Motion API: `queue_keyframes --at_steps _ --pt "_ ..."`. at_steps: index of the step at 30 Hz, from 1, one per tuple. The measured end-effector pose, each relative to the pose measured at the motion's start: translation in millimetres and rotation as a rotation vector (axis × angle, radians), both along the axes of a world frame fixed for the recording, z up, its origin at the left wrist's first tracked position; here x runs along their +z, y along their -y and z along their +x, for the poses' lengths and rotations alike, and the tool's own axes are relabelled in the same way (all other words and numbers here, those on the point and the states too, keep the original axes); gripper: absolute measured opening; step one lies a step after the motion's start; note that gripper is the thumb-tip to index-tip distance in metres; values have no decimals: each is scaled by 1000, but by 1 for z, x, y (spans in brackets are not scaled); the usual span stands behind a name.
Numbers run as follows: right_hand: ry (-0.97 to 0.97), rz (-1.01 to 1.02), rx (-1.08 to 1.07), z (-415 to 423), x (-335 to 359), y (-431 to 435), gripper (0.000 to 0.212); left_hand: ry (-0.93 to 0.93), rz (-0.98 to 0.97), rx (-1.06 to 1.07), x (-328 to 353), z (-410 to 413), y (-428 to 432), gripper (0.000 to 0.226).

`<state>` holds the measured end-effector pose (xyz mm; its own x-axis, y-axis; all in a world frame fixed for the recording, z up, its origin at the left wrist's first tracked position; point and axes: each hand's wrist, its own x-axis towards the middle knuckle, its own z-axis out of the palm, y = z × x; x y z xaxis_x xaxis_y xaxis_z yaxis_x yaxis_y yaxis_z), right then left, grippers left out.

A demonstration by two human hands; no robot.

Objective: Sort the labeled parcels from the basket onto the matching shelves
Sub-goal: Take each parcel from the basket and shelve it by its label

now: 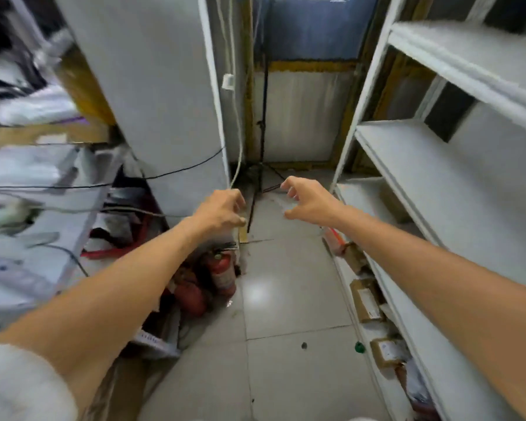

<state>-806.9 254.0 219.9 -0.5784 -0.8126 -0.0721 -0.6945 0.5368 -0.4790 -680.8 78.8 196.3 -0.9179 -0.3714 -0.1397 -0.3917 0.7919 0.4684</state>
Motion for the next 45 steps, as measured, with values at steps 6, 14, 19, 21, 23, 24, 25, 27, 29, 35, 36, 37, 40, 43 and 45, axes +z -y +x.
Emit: queue_keyframes --at_steps 6,14,19,21,23,24,25,27,29,35,36,37,40,43,45 --pt "-27 70 413 86 -12 141 55 49 14 314 -9 138 82 42" --pt "-34 243 1009 229 -33 252 56 107 118 826 -34 311 93 41" --pt "-64 321 1355 316 -53 273 55 210 87 1087 -46 398 51 40" --pt "-66 285 1438 348 -61 275 55 240 98 1181 -52 426 33 43" --pt "-57 253 1480 376 -68 277 60 221 125 1272 -57 450 16 50" --pt "-52 256 1505 389 -71 278 61 214 138 1312 -59 462 8 51" --pt "-60 269 1531 401 -74 281 60 216 161 1356 -61 472 0 49" --pt "-94 284 1569 426 -80 288 57 204 203 1443 -66 493 -10 46" --pt "-104 303 1588 449 -84 297 55 182 213 1511 -73 513 -13 47" --pt "-157 324 1597 507 -106 333 52 158 254 1575 -98 565 13 43" --pt "-196 339 1599 515 -111 342 53 157 261 1573 -102 574 23 42" --pt "-237 353 1606 523 -114 352 54 156 268 1568 -105 583 34 42" --pt "-328 379 1592 546 -122 386 56 125 261 1546 -111 614 72 44" --pt "-355 418 1543 564 -125 415 59 119 285 1524 -115 641 104 45" --pt "-308 428 1485 573 -130 431 56 136 306 1500 -123 656 126 44"
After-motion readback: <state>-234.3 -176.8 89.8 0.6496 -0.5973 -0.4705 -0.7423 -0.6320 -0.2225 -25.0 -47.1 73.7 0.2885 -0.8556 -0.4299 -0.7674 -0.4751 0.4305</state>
